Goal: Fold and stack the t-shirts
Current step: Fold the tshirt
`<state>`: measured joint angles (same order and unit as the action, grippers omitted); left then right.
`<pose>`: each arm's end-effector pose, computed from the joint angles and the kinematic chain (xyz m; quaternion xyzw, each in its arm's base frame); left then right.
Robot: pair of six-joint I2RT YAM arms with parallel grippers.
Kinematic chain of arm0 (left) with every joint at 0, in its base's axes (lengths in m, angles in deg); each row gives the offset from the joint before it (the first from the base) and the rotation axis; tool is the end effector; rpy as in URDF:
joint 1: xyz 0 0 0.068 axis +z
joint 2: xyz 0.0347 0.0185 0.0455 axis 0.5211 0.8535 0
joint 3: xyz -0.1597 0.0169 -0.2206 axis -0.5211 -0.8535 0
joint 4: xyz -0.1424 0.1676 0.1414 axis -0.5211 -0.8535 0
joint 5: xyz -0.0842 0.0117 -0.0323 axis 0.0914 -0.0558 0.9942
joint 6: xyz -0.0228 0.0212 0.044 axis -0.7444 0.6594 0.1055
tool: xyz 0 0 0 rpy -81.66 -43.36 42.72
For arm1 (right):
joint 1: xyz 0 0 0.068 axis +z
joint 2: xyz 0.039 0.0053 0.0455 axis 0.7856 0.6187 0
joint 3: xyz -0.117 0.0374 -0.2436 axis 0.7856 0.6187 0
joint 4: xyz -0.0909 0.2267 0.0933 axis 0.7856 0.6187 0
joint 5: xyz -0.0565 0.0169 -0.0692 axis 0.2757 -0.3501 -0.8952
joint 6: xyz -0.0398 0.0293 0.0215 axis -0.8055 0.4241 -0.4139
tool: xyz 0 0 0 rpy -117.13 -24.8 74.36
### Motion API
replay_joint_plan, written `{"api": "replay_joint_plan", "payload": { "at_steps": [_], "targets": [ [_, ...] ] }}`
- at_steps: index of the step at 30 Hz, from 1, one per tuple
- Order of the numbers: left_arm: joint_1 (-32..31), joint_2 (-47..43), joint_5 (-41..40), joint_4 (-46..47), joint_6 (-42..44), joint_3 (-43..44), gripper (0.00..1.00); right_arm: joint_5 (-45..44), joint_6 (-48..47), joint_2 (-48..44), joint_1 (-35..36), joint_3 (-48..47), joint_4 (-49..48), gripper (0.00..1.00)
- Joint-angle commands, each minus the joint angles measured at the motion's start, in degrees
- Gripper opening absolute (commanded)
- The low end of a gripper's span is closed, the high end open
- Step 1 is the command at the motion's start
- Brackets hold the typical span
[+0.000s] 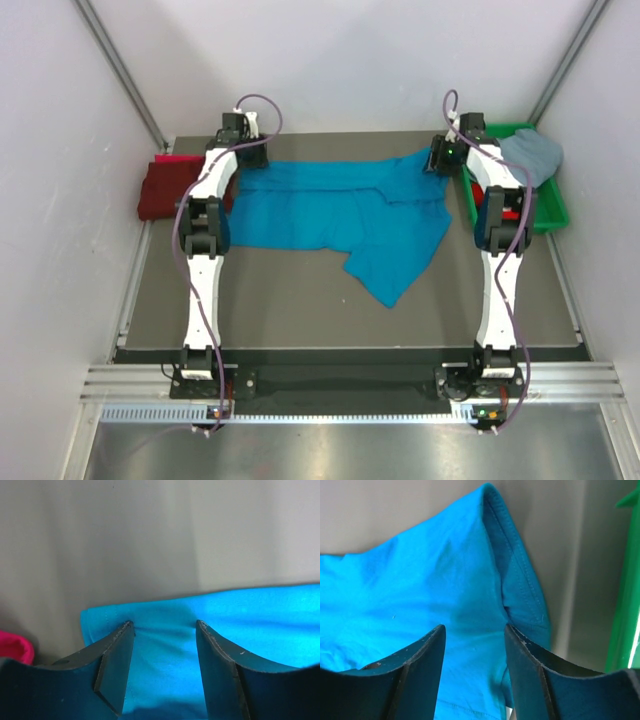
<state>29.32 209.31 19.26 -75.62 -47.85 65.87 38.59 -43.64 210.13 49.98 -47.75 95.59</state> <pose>0.5828 -0.0269 0.1682 0.0264 0.9217 -0.0895 0.3764 0.5492 -0.0068 0.1705 0.0355 0.9345 0.1571 0.3175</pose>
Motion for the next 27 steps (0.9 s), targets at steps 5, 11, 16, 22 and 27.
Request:
{"api": "replay_joint_plan", "payload": {
  "at_steps": [5,11,16,22,27],
  "targets": [
    [0.15,-5.05,-3.31,3.06,0.04,0.26,0.65,-4.97,-7.58,-4.7,-0.31,-2.76,-1.39,0.55],
    [0.15,-27.45,0.29,11.93,1.96,-17.89,0.82,-8.23,-14.53,-20.68,-0.04,4.08,-3.15,0.62],
    [-0.46,-44.51,-0.2,12.99,16.46,-34.78,0.79,-3.76,-21.81,-35.18,3.71,18.13,-1.05,0.63],
    [-0.46,-55.6,-7.68,14.58,16.49,-54.31,0.79,-5.05,-39.48,-46.46,13.48,43.26,2.74,0.69],
    [-0.2,-60.69,-13.66,15.63,9.81,-61.79,0.76,-2.7,-40.9,-55.17,19.46,59.78,-1.21,0.66]
  ]
}}
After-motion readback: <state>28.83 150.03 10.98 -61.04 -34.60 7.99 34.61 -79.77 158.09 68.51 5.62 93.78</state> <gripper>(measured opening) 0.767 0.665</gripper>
